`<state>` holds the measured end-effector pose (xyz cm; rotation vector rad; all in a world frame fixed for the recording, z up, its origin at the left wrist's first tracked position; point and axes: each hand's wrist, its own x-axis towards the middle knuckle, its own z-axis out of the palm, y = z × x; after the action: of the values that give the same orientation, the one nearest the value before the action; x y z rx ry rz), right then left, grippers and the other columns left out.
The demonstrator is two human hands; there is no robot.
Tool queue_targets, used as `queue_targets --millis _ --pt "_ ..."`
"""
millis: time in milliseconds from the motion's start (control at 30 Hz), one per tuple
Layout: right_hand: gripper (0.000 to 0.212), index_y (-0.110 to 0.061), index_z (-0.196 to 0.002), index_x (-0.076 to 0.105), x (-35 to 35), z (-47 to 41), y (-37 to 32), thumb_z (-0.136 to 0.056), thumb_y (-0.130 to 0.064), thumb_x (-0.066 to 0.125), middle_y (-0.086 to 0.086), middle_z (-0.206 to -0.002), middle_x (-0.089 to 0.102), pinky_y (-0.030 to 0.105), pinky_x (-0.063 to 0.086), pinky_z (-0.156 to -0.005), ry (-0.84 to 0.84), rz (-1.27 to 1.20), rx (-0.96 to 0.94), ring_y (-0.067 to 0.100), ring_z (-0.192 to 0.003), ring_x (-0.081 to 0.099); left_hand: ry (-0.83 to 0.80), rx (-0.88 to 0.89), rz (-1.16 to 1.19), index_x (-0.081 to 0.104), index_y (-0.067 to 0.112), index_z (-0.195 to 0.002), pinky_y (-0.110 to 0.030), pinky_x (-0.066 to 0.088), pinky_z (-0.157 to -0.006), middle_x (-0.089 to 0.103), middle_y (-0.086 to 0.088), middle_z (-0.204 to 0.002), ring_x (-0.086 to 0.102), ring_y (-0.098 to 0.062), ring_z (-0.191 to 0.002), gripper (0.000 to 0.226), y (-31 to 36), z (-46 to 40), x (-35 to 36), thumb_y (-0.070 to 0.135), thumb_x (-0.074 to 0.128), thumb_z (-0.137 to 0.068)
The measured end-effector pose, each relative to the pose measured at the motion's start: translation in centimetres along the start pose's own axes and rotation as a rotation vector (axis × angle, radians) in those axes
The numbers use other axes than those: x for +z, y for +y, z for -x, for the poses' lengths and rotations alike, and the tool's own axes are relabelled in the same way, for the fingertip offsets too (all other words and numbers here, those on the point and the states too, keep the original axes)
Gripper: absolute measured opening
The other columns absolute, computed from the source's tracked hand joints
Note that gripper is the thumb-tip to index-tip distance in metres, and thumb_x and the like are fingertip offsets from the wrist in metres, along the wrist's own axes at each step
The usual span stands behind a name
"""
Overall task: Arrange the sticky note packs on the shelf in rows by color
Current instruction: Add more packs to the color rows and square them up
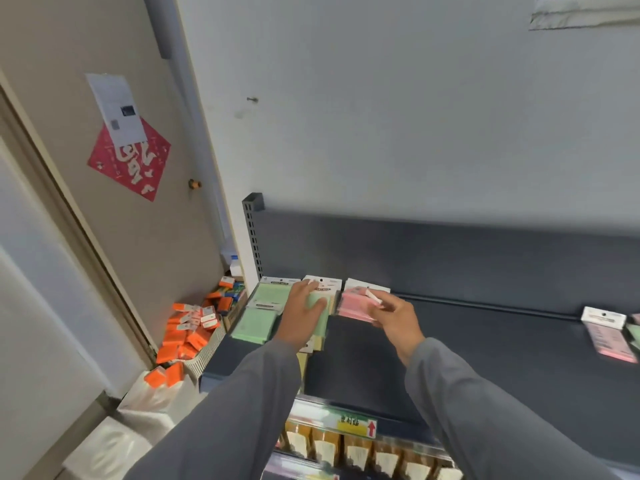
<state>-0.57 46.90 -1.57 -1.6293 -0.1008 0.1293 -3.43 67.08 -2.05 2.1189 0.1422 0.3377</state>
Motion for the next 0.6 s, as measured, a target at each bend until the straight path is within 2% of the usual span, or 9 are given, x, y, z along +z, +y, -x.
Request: queue_targets --millis 67,200,267,367,400,433,500,533,600 --pt "0.032 -0.035 -0.098 0.079 0.0 -1.2 0.2 -0.089 -0.006 0.07 0.009 -0.108 0.073 0.038 0.055 -0.089 0.021 -0.024 -0.031 0.019 -0.09 0.064 0.005 0.024 -0.001 0.051 0.011 -0.14 -0.014 0.017 -0.109 0.038 0.002 -0.15 0.032 -0.011 -0.14 0.043 -0.4 -0.8 -0.5 0.006 0.052 -0.097" --pt "0.028 -0.014 -0.116 0.074 0.4 -2.1 1.8 -0.09 -0.004 0.071 0.016 -0.115 0.069 0.036 0.061 -0.083 0.036 -0.165 0.048 0.022 -0.094 0.069 0.04 -0.021 0.008 0.053 0.009 -0.138 -0.013 0.021 -0.106 0.041 0.0 -0.147 0.037 -0.011 -0.136 0.046 -1.9 -2.3 -1.8 -0.001 0.052 -0.093" --pt "0.03 -0.017 -0.119 0.072 1.0 -2.0 2.6 -0.089 -0.013 0.074 0.013 -0.116 0.069 0.036 0.06 -0.085 0.033 -0.153 0.075 0.021 -0.097 0.069 0.049 -0.021 0.028 0.052 0.009 -0.139 -0.013 0.022 -0.106 0.04 0.0 -0.147 0.037 -0.013 -0.137 0.048 -2.4 -2.8 -2.2 -0.003 0.053 -0.093" --pt "0.018 -0.014 -0.104 0.076 1.6 -1.5 2.3 -0.088 -0.023 0.075 -0.002 -0.095 0.073 0.02 0.054 -0.078 0.128 -0.014 0.037 0.009 -0.085 0.068 0.054 -0.008 0.072 0.049 0.007 -0.141 0.002 0.022 -0.096 0.039 -0.001 -0.147 0.037 -0.007 -0.131 0.052 -3.2 -3.9 -2.8 -0.008 0.053 -0.091" --pt "0.017 -0.007 -0.095 0.076 1.7 -1.3 2.3 -0.089 -0.023 0.074 0.0 -0.087 0.072 0.022 0.053 -0.071 0.158 0.018 0.041 0.011 -0.078 0.066 0.039 0.002 0.065 0.048 0.006 -0.143 0.007 0.021 -0.093 0.038 -0.001 -0.147 0.035 -0.004 -0.129 0.053 -3.4 -4.1 -2.9 -0.007 0.054 -0.092" --pt "0.025 0.002 -0.089 0.073 1.9 -1.1 2.4 -0.09 -0.024 0.073 0.004 -0.082 0.07 0.029 0.051 -0.065 0.187 0.036 0.061 0.017 -0.073 0.065 0.01 0.02 0.058 0.047 0.007 -0.144 0.007 0.02 -0.094 0.037 0.0 -0.147 0.034 -0.002 -0.128 0.053 -3.7 -4.1 -3.1 -0.006 0.055 -0.093" --pt "0.037 0.01 -0.088 0.069 2.5 -0.7 2.3 -0.091 -0.027 0.072 0.011 -0.079 0.068 0.036 0.047 -0.062 0.21 0.051 0.083 0.023 -0.071 0.061 -0.048 0.091 0.054 0.044 0.008 -0.146 -0.003 0.02 -0.105 0.036 0.002 -0.148 0.033 -0.003 -0.132 0.055 -4.1 -4.1 -3.4 -0.004 0.057 -0.094" --pt "0.037 0.01 -0.09 0.069 2.7 -0.6 2.2 -0.092 -0.026 0.07 0.011 -0.081 0.068 0.036 0.047 -0.061 0.21 0.075 0.087 0.023 -0.071 0.06 -0.069 0.122 0.062 0.044 0.009 -0.146 -0.009 0.02 -0.109 0.035 0.002 -0.149 0.033 -0.005 -0.135 0.055 -4.4 -3.9 -3.4 -0.003 0.058 -0.094" --pt "0.028 0.005 -0.096 0.071 3.1 -0.3 1.8 -0.094 -0.022 0.067 0.011 -0.085 0.069 0.025 0.049 -0.054 0.178 0.186 0.108 0.018 -0.067 0.062 -0.096 0.127 0.083 0.045 0.01 -0.146 -0.018 0.021 -0.115 0.035 0.002 -0.151 0.033 -0.009 -0.139 0.055 -5.1 -3.5 -3.6 -0.001 0.058 -0.094"
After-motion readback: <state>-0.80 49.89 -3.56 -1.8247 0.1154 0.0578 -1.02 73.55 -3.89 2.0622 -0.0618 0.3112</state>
